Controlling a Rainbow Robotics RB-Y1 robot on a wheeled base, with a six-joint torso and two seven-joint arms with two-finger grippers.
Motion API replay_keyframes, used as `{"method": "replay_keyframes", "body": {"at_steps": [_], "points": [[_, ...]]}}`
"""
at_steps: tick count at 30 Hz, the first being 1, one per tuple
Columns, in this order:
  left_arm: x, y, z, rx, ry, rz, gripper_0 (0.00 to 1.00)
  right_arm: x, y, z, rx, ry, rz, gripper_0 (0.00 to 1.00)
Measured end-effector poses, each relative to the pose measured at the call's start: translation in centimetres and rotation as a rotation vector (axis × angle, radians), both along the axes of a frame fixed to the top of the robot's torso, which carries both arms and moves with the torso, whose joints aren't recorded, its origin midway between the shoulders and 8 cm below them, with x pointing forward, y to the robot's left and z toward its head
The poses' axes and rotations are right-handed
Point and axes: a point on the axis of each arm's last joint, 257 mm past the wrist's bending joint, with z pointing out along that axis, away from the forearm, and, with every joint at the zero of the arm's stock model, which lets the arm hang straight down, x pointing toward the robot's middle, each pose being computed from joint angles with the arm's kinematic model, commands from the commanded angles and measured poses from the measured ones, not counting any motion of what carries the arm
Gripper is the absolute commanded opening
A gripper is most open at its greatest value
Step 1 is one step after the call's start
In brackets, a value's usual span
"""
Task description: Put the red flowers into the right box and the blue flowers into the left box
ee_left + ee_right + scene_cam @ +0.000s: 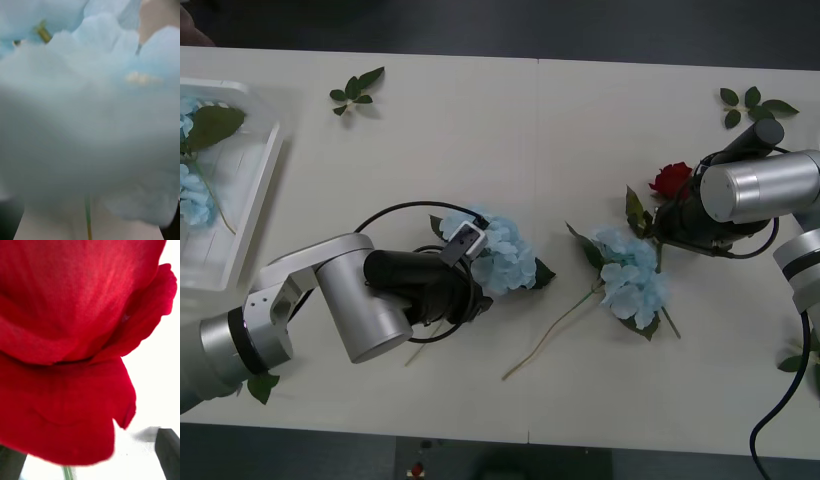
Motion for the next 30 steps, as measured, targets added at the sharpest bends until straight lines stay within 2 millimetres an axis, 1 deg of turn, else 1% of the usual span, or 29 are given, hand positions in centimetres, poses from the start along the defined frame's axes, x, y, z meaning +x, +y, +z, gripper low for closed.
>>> {"method": "replay_keyframes", "body": {"at_steps": [1,2,4,7,11,15,16,17,18,21,22,23,24,25,26,27,28,29,30], "points": [[0.3,-0.4,0.1,0.000,-0.006,0.000,1.00,0.0,0.0,0.0,0.000,0.000,0.000,0.18],[0.6,-0.7,0.1,0.000,-0.012,0.000,1.00,0.0,0.0,0.0,0.000,0.000,0.000,0.09],[0.9,-1.3,0.1,-0.002,-0.018,0.002,1.00,0.0,0.0,0.0,0.000,0.000,0.000,0.00],[1.0,-1.7,-0.2,-0.011,-0.008,0.014,1.00,0.0,0.0,0.0,0.000,0.000,0.000,0.00],[1.3,-1.3,-0.3,0.001,-0.016,0.019,1.00,0.0,0.0,0.0,0.000,0.000,0.001,0.00],[1.1,-1.3,-0.7,0.009,-0.012,0.016,1.00,0.0,0.0,0.0,0.000,0.000,0.001,0.00],[0.9,-1.3,-0.9,0.013,-0.009,0.014,0.98,0.0,0.0,0.0,0.000,0.000,0.001,0.00],[0.7,-1.3,-1.2,0.017,-0.005,0.011,0.92,0.0,0.0,0.0,0.000,0.000,0.001,0.00],[0.6,-1.3,-1.4,0.020,-0.002,0.008,0.90,0.0,0.0,0.0,0.000,0.000,0.001,0.00],[0.3,-1.3,-1.7,0.026,0.003,0.003,0.89,0.0,0.0,0.0,0.000,0.000,0.001,0.00],[0.3,-1.2,-1.8,0.028,0.004,0.004,0.87,0.0,0.0,0.0,0.000,0.001,0.001,0.00],[0.3,-1.1,-1.8,0.029,0.005,0.006,0.81,-0.1,0.0,0.0,0.000,0.005,0.000,0.00],[0.3,-1.1,-1.9,0.029,0.005,0.006,0.70,-0.3,-0.1,0.0,0.000,0.015,-0.002,0.00],[0.3,-1.1,-1.9,0.029,0.005,0.007,0.49,-0.5,-0.2,0.1,0.001,0.024,-0.006,0.00],[0.3,-1.1,-1.9,0.030,0.005,0.007,0.38,-0.6,-0.3,0.2,0.005,0.035,-0.012,0.00],[0.3,-1.1,-1.9,0.030,0.005,0.007,0.15,-0.7,-0.4,0.5,0.009,0.042,-0.019,0.00],[0.3,-1.1,-1.9,0.030,0.005,0.007,0.06,-0.7,-0.6,0.9,0.015,0.045,-0.026,0.00],[0.3,-1.1,-1.9,0.030,0.005,0.008,0.02,-0.7,-0.7,1.4,0.021,0.047,-0.032,0.00],[0.3,-1.1,-1.9,0.030,0.005,0.008,0.00,-0.7,-0.8,1.9,0.027,0.047,-0.036,0.00]]}}
